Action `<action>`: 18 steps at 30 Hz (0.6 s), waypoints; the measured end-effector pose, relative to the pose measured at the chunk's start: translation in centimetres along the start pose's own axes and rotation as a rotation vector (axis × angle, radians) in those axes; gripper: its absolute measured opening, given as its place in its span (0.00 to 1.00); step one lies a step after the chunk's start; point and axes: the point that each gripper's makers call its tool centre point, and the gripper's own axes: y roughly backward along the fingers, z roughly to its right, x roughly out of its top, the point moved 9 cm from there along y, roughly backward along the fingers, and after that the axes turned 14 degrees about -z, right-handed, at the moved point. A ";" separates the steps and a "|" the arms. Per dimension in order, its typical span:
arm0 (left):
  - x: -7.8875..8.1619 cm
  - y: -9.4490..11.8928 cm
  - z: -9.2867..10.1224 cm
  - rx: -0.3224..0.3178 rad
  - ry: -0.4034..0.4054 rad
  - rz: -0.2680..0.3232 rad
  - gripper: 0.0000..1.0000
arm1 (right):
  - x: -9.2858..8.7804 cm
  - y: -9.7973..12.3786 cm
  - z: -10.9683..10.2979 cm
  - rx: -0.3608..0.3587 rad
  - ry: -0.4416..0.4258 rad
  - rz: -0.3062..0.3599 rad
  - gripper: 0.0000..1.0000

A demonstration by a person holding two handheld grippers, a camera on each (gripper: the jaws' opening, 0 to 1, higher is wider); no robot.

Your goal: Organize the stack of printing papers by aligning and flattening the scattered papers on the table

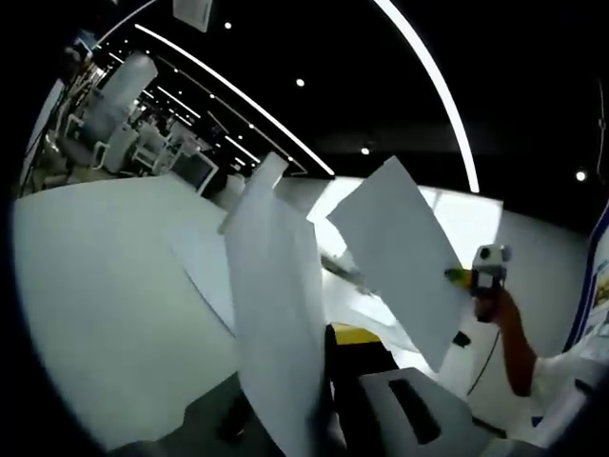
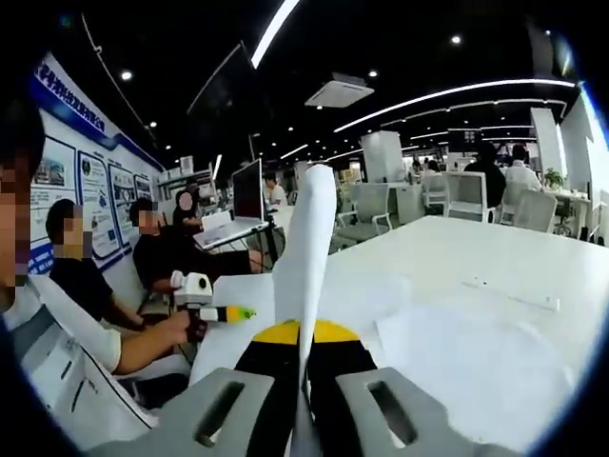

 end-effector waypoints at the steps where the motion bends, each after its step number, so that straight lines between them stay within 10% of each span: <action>1: 0.0 0.0 0.0 0.000 0.000 0.000 0.06 | 0.0 -0.1 0.0 0.003 -0.002 0.002 0.00; 18: 0.1 0.1 0.0 0.001 0.004 0.006 0.06 | -0.4 -1.5 -0.1 0.029 -0.020 -0.017 0.00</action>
